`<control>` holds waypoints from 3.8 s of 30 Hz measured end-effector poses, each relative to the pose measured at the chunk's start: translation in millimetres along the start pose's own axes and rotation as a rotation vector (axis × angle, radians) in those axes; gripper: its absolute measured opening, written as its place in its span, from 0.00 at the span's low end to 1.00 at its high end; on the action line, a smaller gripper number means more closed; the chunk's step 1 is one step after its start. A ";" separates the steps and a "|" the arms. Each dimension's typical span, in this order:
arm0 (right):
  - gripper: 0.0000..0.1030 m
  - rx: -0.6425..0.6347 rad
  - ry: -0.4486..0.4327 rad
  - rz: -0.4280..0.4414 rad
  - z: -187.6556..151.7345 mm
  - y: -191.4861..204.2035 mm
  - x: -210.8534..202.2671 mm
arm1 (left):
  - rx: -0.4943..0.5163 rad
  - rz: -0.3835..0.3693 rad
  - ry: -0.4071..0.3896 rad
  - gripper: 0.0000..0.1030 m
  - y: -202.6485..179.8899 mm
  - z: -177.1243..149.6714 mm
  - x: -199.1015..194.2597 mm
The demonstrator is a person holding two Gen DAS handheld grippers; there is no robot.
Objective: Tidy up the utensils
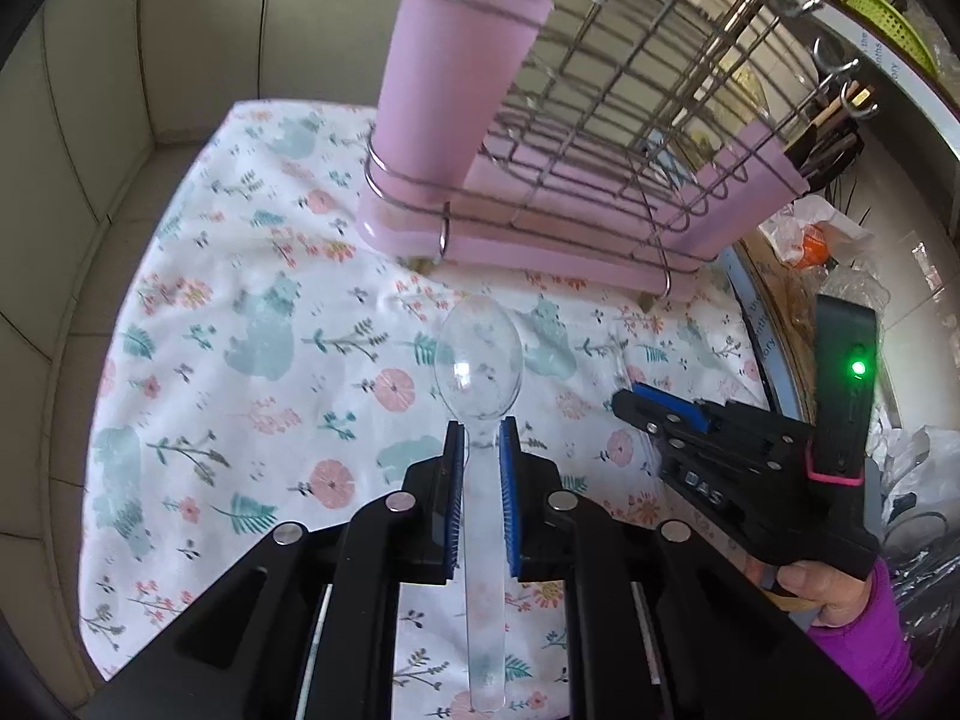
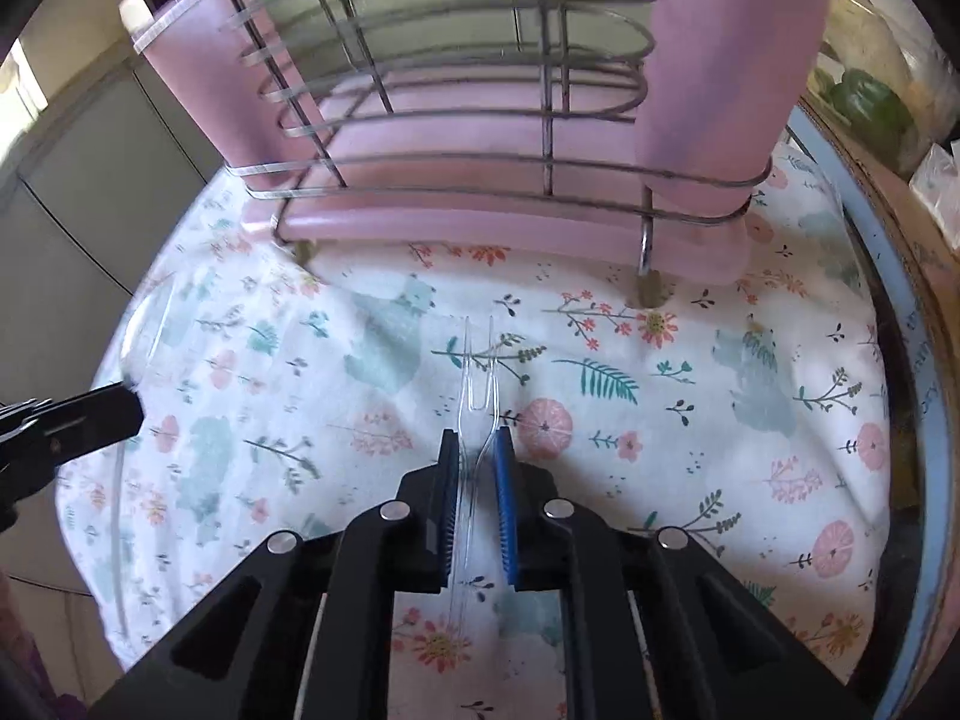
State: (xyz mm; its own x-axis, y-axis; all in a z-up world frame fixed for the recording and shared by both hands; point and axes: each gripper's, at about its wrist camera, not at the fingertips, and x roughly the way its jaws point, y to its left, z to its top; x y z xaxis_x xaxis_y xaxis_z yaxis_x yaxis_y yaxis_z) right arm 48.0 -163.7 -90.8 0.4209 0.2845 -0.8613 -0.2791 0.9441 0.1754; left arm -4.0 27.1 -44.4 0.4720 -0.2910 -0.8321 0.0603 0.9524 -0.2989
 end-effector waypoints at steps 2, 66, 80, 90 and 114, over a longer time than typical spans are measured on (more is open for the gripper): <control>0.11 0.012 -0.035 0.021 -1.3 -0.1 -8.5 | 0.005 0.004 -0.031 0.11 0.6 1.3 -6.5; 0.34 -0.864 0.022 0.202 26.1 156.2 26.7 | -0.156 -0.015 -0.438 0.11 75.9 7.4 -98.5; 0.03 -0.879 0.062 0.290 31.4 155.4 51.1 | -0.193 -0.014 -0.419 0.11 86.3 9.2 -87.9; 0.03 -0.463 -0.172 0.488 47.2 96.0 -28.7 | -0.158 0.015 -0.477 0.11 62.8 6.4 -105.5; 0.03 -0.107 -1.162 0.409 100.1 -60.2 -237.2 | 0.022 -0.006 -0.918 0.11 -24.5 105.9 -121.1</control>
State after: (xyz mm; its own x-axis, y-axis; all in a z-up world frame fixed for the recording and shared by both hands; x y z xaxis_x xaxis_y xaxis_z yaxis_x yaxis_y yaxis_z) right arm 51.4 -271.3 150.7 0.7875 0.5858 0.1913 -0.6163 0.7483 0.2455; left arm 30.5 48.6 113.2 0.9845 -0.1183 -0.1298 0.0772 0.9554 -0.2850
